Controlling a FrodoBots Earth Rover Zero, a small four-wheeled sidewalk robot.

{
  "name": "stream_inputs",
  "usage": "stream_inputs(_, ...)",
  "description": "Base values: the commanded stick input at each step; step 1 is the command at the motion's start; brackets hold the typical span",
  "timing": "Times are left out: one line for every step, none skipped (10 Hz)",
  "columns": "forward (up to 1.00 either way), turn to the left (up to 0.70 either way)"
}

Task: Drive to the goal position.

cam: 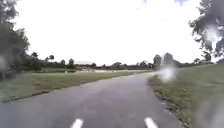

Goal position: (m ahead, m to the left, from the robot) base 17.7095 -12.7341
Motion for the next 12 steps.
stream_inputs(0.85,0.0)
stream_inputs(0.85,0.0)
stream_inputs(0.85,0.0)
stream_inputs(0.85,0.0)
stream_inputs(0.85,0.0)
stream_inputs(0.85,0.0)
stream_inputs(0.85,0.0)
stream_inputs(0.85,0.0)
stream_inputs(0.85,0.0)
stream_inputs(0.85,0.0)
stream_inputs(0.85,0.0)
stream_inputs(0.85,0.0)
